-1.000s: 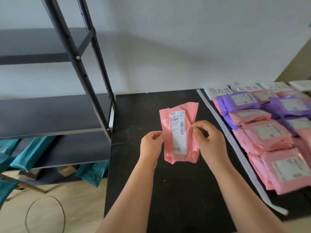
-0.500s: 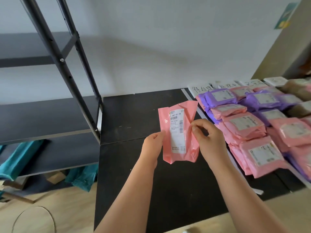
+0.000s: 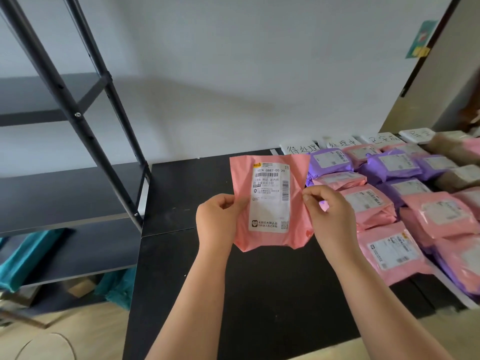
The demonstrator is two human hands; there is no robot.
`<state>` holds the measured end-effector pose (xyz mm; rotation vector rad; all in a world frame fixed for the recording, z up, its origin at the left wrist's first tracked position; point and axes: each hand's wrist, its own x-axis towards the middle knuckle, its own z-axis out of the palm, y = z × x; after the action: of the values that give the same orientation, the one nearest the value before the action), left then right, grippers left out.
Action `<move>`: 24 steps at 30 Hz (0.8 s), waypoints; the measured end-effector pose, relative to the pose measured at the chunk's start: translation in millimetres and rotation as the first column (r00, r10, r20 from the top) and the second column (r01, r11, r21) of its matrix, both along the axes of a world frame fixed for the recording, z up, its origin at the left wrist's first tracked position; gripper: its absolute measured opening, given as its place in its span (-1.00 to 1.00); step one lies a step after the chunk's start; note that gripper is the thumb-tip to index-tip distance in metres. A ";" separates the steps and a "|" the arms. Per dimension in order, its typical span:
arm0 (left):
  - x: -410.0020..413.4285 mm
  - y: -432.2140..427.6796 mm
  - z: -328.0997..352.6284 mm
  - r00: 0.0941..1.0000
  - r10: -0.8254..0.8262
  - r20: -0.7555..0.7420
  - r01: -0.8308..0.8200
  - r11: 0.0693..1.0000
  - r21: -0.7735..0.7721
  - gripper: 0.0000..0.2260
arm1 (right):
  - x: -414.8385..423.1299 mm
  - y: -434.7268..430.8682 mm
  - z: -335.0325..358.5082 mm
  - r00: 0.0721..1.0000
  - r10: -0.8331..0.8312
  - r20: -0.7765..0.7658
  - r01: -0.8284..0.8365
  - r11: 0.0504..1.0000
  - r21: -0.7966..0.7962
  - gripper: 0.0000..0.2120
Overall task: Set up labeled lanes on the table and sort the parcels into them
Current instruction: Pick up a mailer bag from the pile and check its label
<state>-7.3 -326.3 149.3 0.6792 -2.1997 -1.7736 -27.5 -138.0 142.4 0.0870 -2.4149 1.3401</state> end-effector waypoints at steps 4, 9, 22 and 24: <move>4.7 1.9 7.6 0.998 0.021 -0.058 -0.030 0.988 -0.151 -0.89 | 2.8 -1.4 -0.3 0.996 -0.010 -0.092 0.013 0.999 0.034 -0.87; 10.3 1.9 18.1 0.994 0.064 -0.089 -0.069 0.995 -0.065 -0.89 | 3.0 -6.4 1.8 0.982 -0.046 -0.182 0.056 0.997 0.050 -0.88; 13.9 -4.9 45.5 0.983 -0.035 -0.182 0.069 0.981 0.182 -0.95 | 7.1 -7.4 25.1 0.993 -0.051 -0.105 0.034 0.987 -0.157 -0.91; 15.2 -7.7 53.6 0.973 -0.066 -0.221 0.125 0.957 0.262 -0.93 | 9.9 -7.9 34.5 0.994 -0.037 -0.100 0.018 0.983 -0.185 -0.90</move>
<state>7.9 -334.0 202.9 0.4178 -1.8974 -2.1181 -17.6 -145.9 176.9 0.0713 -2.1892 1.5010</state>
